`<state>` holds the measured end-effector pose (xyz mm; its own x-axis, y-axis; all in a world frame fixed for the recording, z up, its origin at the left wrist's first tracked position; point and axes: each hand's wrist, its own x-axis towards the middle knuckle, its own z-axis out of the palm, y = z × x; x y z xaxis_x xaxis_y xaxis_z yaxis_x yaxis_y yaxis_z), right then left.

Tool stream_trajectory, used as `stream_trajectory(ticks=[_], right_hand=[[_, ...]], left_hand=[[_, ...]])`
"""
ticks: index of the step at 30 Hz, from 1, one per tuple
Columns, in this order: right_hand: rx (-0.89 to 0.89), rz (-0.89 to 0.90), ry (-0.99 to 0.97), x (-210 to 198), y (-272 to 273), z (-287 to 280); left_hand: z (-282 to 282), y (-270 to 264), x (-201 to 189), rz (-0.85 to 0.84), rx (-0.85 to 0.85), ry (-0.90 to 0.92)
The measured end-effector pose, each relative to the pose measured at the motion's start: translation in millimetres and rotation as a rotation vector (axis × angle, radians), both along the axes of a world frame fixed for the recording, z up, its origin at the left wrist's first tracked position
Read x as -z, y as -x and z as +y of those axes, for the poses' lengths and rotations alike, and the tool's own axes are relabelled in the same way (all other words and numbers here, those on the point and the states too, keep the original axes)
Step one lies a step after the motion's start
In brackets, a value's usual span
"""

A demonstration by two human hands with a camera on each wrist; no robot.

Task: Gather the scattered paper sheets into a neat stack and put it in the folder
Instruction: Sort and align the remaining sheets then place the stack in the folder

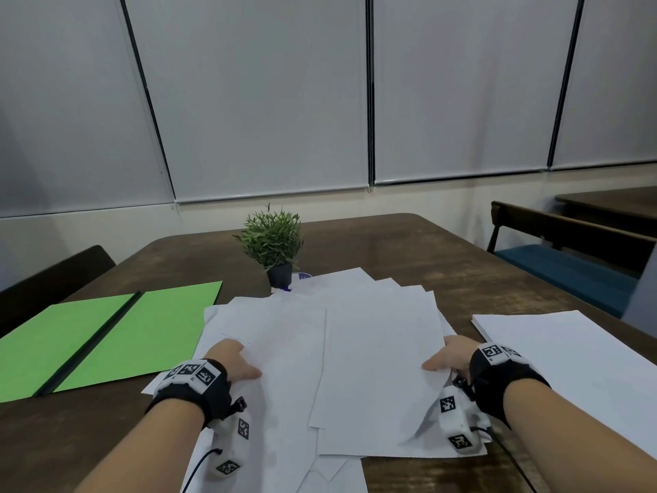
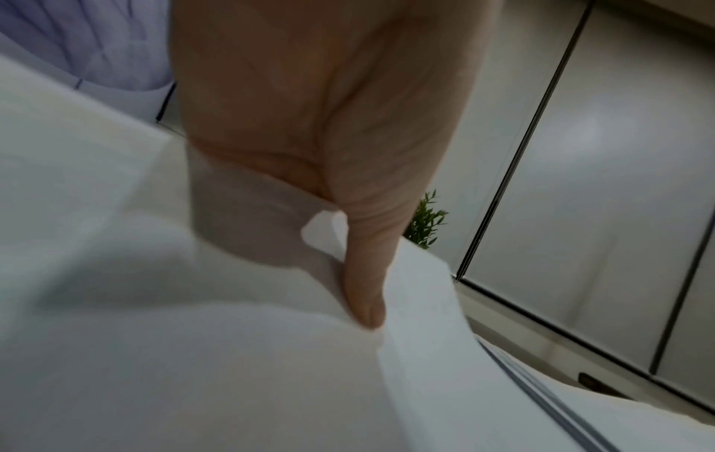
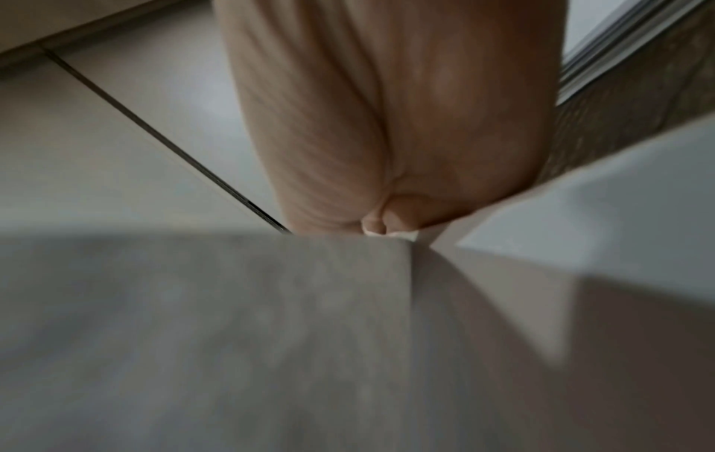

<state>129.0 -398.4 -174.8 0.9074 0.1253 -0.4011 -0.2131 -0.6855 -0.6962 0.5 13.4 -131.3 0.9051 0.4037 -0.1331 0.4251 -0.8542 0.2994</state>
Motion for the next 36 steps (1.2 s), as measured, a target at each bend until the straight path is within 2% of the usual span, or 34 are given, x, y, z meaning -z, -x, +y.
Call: stream_trajectory(ticks=[4,8,10,14,18,20,23,25,27,31,34,36], right_hand=[[0.058,-0.037,0.009,-3.5,5.8,6.7],[0.073,-0.061,0.055,-9.7,16.9,12.6],[0.068,-0.062,0.013,-7.0,14.3,12.0],[-0.013,-0.067,0.066,-7.3,14.1,12.7],[-0.005,-0.071,-0.004,-13.3,21.0,16.3],[0.104,-0.040,-0.167,-11.0,20.4,14.4],[0.261,0.019,-0.389,14.1,-5.6,3.0],[0.300,0.064,-0.521,39.4,-31.8,-6.9],[0.293,0.091,-0.574,26.9,-18.4,-4.7],[0.217,0.142,-0.569,8.8,2.3,2.5],[0.115,0.074,-0.420,9.8,3.4,4.3],[-0.013,-0.009,-0.278,3.6,9.5,6.9]], left_hand=[[-4.6,4.6,-24.2,-0.243,-0.007,-0.073],[-15.7,14.2,-64.8,-0.506,-0.084,-0.287],[-20.4,16.6,-84.8,-0.658,-0.113,-0.325],[-32.6,15.6,-113.6,-0.859,-0.137,-0.218],[-54.2,3.5,-115.1,-0.965,-0.088,0.093],[-66.9,-9.0,-101.2,-0.881,-0.084,0.232],[-87.7,-23.5,-68.1,-0.619,-0.092,0.384],[-100.3,-28.0,-48.1,-0.479,-0.068,0.398],[-111.5,-29.0,-31.1,-0.315,-0.029,0.338],[-118.5,-33.2,-7.2,-0.116,-0.030,0.264],[-125.9,-33.1,-2.6,-0.054,-0.063,0.243],[-128.3,-32.7,-3.8,0.006,-0.019,0.202]])
